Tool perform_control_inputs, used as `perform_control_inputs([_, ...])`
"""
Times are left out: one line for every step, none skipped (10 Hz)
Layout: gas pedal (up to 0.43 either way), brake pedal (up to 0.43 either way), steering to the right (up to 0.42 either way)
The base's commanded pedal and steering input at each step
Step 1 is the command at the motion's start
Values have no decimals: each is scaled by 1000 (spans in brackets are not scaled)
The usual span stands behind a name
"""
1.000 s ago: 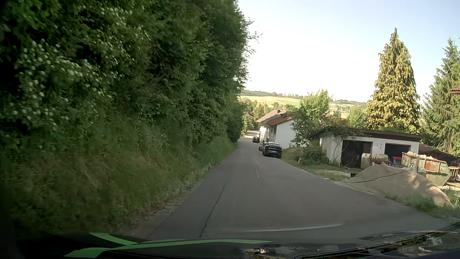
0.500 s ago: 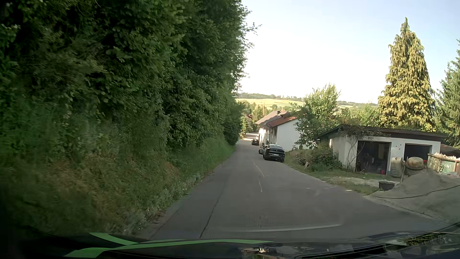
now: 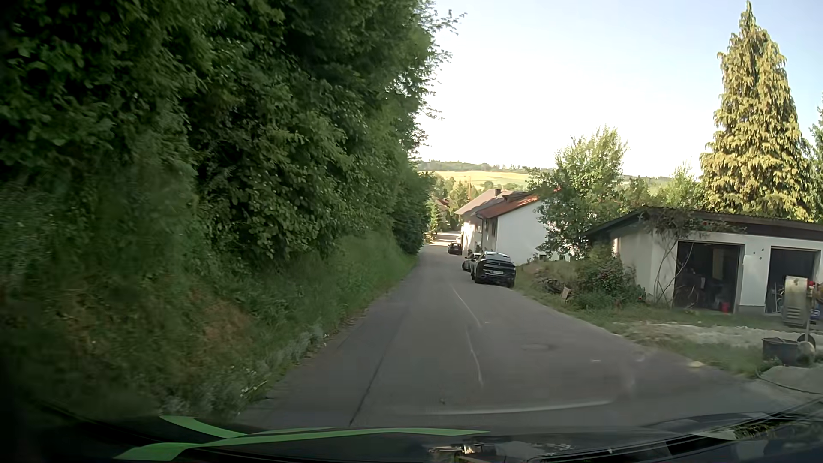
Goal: Follow the waypoints while adhering to traffic rules and regulations
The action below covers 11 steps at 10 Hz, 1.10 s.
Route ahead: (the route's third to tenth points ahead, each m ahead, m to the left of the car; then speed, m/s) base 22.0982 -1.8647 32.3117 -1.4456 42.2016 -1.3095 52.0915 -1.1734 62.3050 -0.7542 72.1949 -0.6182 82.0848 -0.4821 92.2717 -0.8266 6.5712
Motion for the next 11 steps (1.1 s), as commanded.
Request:
perform_control_inputs([0, 79, 9])
perform_control_inputs([0, 91, 9])
perform_control_inputs([0, 104, 9])
perform_control_inputs([0, 110, 9])
perform_control_inputs([0, 122, 6])
perform_control_inputs([0, 134, 3])
perform_control_inputs([0, 134, 0])
perform_control_inputs([0, 134, -3])
perform_control_inputs([0, 134, -7])
perform_control_inputs([0, 140, -7])
perform_control_inputs([0, 140, -7])
